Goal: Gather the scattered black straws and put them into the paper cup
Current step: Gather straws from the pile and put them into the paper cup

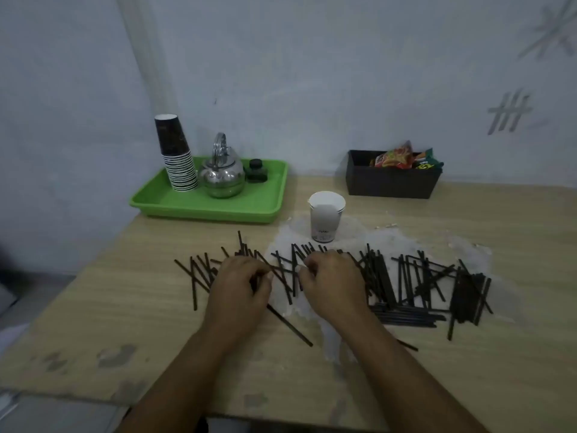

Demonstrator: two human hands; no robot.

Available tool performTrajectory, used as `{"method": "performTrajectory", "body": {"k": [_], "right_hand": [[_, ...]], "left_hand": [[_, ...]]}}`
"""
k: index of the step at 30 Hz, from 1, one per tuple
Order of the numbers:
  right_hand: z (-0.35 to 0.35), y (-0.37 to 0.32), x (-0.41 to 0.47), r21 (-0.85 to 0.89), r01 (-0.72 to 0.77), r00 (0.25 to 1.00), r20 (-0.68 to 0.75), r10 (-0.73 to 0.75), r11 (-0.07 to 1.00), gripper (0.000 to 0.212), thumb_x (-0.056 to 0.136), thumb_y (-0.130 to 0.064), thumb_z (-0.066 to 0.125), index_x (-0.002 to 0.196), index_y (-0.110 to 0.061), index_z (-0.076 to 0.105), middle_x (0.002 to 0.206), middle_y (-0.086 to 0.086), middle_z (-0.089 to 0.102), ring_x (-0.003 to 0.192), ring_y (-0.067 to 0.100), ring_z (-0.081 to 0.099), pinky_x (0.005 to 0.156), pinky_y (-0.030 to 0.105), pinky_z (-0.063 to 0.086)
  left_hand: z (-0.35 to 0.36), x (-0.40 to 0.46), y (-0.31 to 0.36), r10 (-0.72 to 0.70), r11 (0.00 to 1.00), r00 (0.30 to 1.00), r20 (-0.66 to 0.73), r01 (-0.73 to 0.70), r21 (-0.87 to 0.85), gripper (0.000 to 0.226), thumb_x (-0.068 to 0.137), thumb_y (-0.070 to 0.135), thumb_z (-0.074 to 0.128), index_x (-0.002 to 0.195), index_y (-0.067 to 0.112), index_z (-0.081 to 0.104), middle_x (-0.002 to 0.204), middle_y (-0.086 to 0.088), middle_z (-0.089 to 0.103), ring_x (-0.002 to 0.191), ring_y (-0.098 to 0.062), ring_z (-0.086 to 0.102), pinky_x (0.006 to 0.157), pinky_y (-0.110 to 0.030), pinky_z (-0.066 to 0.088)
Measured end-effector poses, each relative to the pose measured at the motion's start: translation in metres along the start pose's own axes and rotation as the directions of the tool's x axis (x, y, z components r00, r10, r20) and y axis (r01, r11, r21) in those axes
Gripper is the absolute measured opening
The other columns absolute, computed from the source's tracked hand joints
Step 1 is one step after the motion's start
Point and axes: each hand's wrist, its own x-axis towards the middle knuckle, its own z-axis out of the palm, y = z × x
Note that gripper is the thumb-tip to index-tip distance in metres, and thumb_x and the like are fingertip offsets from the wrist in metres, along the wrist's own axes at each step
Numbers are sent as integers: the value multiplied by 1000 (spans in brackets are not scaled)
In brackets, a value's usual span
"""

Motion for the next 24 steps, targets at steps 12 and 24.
{"method": "performTrajectory", "body": {"k": [12, 24], "right_hand": [[23, -15, 8, -266, -8, 999, 48, 21, 964, 48, 85, -62, 51, 106, -23, 69, 113, 6, 57, 110, 29, 43, 88, 42, 37], [21, -11, 14, -214, -23, 999, 39, 32, 977, 24, 96, -31, 48, 103, -20, 68, 104, 2, 68, 100, 25, 58, 81, 36, 41]], "left_hand": [[2, 11, -12, -87, 994, 995, 48, 84, 73, 8, 83, 16, 69, 90, 17, 73, 91, 2, 69, 94, -18, 55, 82, -24, 36], [2, 12, -12, -140, 989, 988, 62, 136, 64, 11, 84, 21, 68, 94, 19, 73, 94, 4, 69, 99, -17, 53, 85, -24, 34]]}}
